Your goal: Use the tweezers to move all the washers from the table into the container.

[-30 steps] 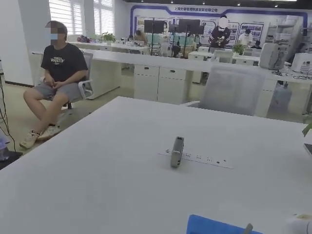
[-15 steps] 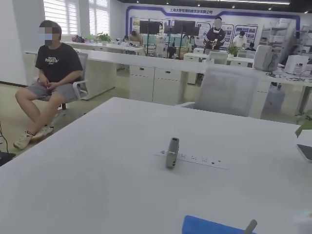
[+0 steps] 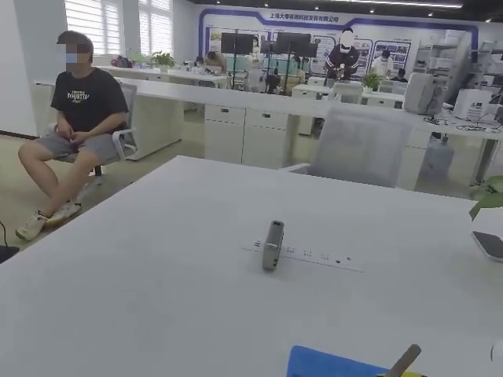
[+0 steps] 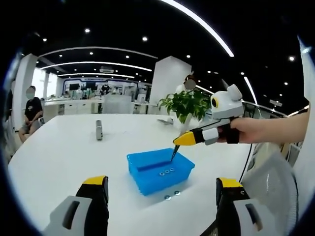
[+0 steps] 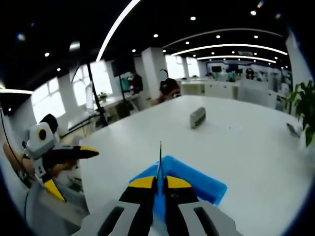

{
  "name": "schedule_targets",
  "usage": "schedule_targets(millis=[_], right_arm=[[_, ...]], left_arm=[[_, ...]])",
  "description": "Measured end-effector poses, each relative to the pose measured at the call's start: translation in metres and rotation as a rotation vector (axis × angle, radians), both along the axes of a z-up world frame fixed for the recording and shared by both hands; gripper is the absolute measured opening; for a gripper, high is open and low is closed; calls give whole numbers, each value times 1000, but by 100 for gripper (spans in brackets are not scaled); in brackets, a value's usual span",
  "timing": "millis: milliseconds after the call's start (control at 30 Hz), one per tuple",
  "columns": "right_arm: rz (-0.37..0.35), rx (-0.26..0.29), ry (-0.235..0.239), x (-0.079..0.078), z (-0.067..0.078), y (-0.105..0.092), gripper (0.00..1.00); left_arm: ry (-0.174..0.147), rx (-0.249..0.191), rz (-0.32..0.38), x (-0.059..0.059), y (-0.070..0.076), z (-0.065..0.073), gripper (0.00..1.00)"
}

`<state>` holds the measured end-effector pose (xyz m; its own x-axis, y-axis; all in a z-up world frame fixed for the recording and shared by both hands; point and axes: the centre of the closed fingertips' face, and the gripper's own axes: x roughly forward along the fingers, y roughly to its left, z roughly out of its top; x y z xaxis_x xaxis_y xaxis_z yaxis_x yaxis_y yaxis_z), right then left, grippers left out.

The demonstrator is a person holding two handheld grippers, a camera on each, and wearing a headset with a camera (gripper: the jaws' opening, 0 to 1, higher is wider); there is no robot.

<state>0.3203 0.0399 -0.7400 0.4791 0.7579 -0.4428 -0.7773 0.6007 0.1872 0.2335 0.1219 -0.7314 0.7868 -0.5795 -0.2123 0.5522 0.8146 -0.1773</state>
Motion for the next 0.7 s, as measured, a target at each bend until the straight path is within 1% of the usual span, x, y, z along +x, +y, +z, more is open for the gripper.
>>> schedule_targets(millis=[33, 133, 233, 367, 433, 467, 533, 567, 633, 700], right_arm=[[7, 1, 4, -2, 0, 1, 4], [21, 3, 14, -6, -2, 1, 4], [38, 11, 29, -12, -4, 2, 4], [53, 29, 63, -21, -8, 5, 4], [60, 30, 78, -24, -12, 6, 4], [66, 28, 88, -26, -15, 6, 4], [72, 25, 103, -28, -20, 7, 4], [75, 21, 107, -30, -22, 7, 4], [77, 17, 117, -34, -27, 9, 4], [78, 4, 129, -38, -34, 9, 4]], left_arm=[[-11, -10, -9, -1, -2, 3, 96], [-24, 2, -16, -3, -5, 4, 96], [-29, 21, -20, -3, -7, 4, 97], [-32, 38, -28, -7, -10, 0, 99], [-26, 35, -30, -11, -10, -3, 99], [-15, 29, -26, -12, -8, -6, 99], [7, 8, -14, -12, -5, -9, 99], [16, -15, 0, -11, -2, -8, 98], [11, -41, 14, -9, 1, -5, 98], [8, -34, 13, -9, 0, -5, 97]])
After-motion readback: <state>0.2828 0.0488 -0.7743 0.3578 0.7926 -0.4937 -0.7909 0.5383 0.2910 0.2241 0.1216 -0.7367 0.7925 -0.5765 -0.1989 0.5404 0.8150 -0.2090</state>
